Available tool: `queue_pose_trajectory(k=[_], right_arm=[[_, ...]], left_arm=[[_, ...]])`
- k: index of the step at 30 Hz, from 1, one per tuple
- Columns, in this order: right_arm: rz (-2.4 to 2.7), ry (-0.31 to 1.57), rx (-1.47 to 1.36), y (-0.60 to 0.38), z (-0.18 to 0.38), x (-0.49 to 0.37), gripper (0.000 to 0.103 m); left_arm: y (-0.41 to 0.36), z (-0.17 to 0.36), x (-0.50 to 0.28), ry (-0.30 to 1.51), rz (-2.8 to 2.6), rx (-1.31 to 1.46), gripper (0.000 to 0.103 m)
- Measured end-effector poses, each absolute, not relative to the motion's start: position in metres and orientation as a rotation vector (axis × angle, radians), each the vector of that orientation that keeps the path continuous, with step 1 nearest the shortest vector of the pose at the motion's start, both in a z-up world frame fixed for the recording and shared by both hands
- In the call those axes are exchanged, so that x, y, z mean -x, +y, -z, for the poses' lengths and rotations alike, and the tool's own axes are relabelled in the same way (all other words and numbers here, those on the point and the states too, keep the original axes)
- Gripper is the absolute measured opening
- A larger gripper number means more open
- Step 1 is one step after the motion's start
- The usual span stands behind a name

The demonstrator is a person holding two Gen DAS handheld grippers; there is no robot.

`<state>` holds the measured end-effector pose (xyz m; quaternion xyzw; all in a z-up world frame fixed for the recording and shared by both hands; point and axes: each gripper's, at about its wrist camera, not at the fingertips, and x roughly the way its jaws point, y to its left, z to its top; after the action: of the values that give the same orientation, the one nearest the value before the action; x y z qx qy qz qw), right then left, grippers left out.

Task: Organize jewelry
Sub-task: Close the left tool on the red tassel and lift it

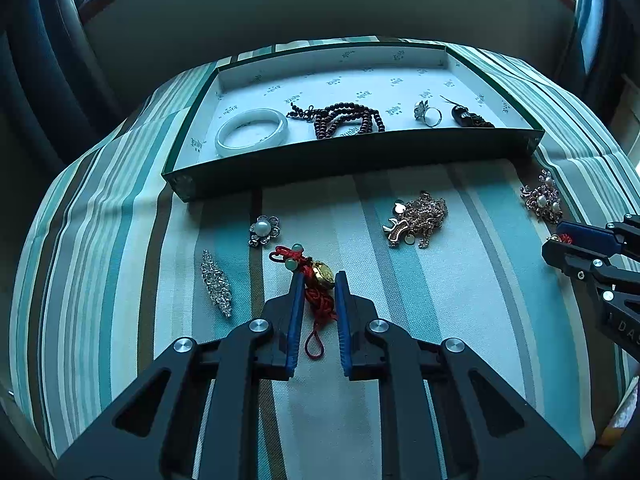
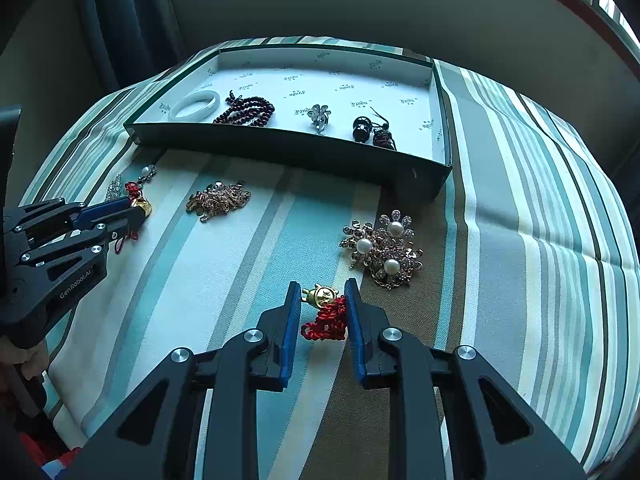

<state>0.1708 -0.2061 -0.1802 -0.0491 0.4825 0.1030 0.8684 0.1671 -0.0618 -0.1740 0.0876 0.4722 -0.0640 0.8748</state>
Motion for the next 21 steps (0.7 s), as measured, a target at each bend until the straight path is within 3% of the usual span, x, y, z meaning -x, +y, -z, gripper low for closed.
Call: queue_pose_trajectory(k=[21], right_arm=[[-0.221,0.997,0.091,-0.202,0.174,-0.171,0.023]], left_arm=[[-0.057,0.153,-0.163,0.941,0.139,-0.164,0.015]])
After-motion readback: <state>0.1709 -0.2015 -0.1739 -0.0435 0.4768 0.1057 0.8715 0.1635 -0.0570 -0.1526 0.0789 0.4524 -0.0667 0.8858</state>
